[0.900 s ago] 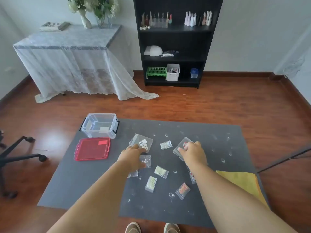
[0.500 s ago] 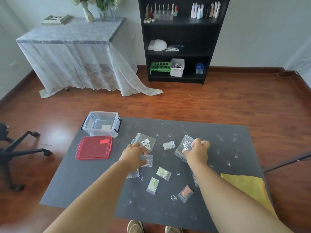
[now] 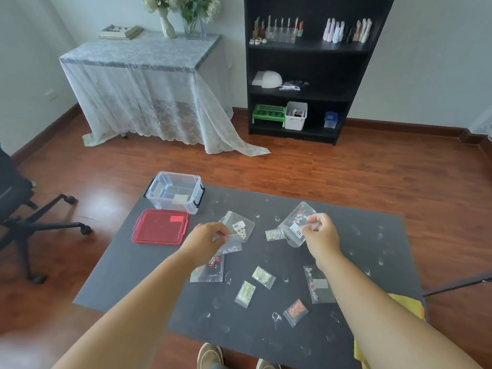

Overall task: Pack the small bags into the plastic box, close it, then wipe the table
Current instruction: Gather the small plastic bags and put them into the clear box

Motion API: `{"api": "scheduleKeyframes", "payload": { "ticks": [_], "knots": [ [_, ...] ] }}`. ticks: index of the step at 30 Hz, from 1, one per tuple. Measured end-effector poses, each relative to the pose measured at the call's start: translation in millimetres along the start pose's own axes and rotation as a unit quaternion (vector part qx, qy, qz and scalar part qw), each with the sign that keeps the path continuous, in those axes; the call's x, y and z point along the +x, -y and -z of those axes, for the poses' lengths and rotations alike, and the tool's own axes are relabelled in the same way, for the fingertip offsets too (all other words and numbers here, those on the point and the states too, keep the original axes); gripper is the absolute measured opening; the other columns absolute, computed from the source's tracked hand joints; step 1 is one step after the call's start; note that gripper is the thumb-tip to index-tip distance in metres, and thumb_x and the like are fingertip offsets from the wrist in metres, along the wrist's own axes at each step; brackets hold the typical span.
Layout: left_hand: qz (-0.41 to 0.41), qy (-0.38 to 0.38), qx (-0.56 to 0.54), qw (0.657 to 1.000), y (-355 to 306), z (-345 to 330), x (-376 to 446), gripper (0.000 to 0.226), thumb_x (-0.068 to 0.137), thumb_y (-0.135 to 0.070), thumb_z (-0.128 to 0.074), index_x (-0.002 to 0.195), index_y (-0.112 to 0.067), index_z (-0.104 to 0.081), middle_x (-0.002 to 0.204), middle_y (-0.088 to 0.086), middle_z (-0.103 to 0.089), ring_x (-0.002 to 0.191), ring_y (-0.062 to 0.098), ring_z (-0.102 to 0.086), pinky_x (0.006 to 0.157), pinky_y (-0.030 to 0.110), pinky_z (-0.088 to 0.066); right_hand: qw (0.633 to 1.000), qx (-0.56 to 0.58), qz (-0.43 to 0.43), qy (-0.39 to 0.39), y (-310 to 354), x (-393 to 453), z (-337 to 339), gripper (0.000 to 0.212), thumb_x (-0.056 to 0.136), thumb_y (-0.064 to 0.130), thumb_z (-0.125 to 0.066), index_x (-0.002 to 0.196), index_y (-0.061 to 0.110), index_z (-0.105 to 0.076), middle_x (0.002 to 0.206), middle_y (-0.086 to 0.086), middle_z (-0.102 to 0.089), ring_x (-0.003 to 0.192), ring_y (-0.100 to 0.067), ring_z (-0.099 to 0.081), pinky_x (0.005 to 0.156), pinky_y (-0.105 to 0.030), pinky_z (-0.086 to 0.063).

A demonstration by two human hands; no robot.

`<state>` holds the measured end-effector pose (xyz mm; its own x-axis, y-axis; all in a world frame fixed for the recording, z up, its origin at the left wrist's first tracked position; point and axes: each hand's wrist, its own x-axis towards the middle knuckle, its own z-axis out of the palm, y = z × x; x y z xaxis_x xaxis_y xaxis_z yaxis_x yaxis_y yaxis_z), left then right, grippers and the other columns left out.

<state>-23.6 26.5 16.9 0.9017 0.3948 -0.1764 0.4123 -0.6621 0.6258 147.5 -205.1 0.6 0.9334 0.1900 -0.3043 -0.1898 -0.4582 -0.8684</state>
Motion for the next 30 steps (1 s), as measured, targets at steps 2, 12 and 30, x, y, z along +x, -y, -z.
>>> {"api": "scheduleKeyframes", "payload": {
  "ticks": [2, 12, 30],
  "knots": [
    [0.006, -0.023, -0.011, 1.0, 3, 15, 1, 0.012, 0.09, -0.016, -0.061, 0.094, -0.025, -0.068, 0.09, -0.012, -0.068, 0.08, 0.01, -0.061, 0.069, 0.023, -0.043, 1.0, 0.02, 0.009, 0.022, 18, 0, -13, 0.021, 0.088, 0.008, -0.052, 0.096, 0.028, -0.051, 0.078, 0.004, -0.053, 0.06, -0.014, -0.048, 0.053, -0.028, -0.036],
    [0.034, -0.17, 0.037, 0.984, 58, 135, 49, 0.013, 0.092, -0.019, -0.059, 0.098, -0.022, -0.069, 0.095, -0.009, -0.069, 0.097, 0.023, -0.056, 0.085, 0.036, -0.044, 0.986, 0.127, 0.039, 0.105, 117, -1, -111, 0.051, 0.082, 0.006, -0.064, 0.116, 0.037, -0.043, 0.085, 0.004, -0.069, 0.064, -0.007, -0.06, 0.056, -0.024, -0.045],
    [-0.018, -0.111, 0.104, 0.988, 123, 109, 83, 0.017, 0.094, -0.032, -0.056, 0.101, -0.036, -0.07, 0.1, -0.011, -0.062, 0.111, 0.022, -0.047, 0.08, 0.032, -0.025, 0.982, -0.016, 0.157, 0.101, 191, 24, -263, 0.009, 0.085, 0.019, -0.066, 0.084, 0.028, -0.063, 0.087, 0.011, -0.069, 0.083, -0.008, -0.063, 0.069, -0.023, -0.046]
  ]
}}
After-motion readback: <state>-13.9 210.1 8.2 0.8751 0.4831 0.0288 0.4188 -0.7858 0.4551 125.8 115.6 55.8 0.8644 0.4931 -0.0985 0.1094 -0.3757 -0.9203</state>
